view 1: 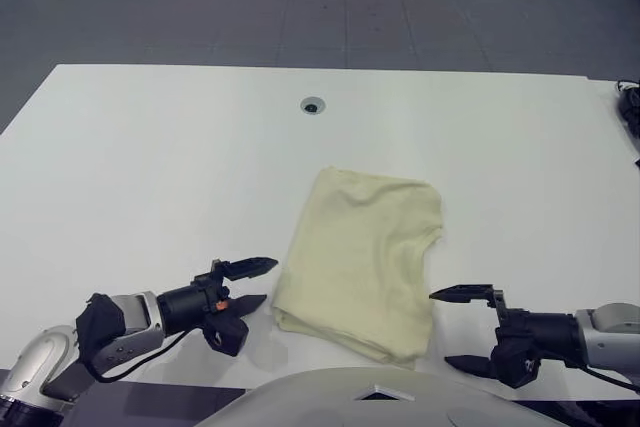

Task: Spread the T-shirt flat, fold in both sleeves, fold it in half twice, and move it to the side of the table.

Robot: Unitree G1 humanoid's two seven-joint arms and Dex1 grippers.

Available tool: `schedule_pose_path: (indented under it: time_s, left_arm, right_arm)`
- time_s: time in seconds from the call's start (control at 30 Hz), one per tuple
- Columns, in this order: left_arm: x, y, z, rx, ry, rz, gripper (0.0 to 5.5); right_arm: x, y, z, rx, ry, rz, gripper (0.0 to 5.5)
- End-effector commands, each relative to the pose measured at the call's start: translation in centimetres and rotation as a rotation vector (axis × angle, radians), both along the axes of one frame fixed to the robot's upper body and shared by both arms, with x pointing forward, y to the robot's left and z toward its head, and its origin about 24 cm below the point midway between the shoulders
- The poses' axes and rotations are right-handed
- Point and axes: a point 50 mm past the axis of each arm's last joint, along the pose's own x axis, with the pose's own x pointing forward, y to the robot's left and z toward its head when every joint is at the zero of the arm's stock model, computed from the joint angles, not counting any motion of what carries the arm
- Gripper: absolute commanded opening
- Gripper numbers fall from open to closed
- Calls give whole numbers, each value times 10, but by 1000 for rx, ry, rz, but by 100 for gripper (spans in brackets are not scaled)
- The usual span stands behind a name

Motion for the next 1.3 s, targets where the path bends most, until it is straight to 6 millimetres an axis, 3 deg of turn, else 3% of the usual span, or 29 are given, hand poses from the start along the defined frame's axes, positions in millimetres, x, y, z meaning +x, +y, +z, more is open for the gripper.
schedule_pose_path:
  time_s: [0.03,0.13,0.63,0.9,1.13,1.3]
  left_arm:
    - [-14,-3,-13,52,103,-23,327]
    - [-12,-5,-14,49,96,-33,280]
    - [-15,-8,-20,65,134,-42,16]
    - [-30,-3,-24,83,337,34,12]
    - [-53,2,-18,55,674,120,10]
    - [-65,0,-4,14,882,127,10]
  right_arm:
    - [-3,12,-11,10,-60,89,540]
    - [-3,20,-14,39,-110,134,540]
    - [0,41,-27,86,-172,233,286]
    - [-10,45,-33,146,-53,204,148]
    - [-6,41,-28,165,109,102,32]
    - [2,35,-24,163,234,14,12]
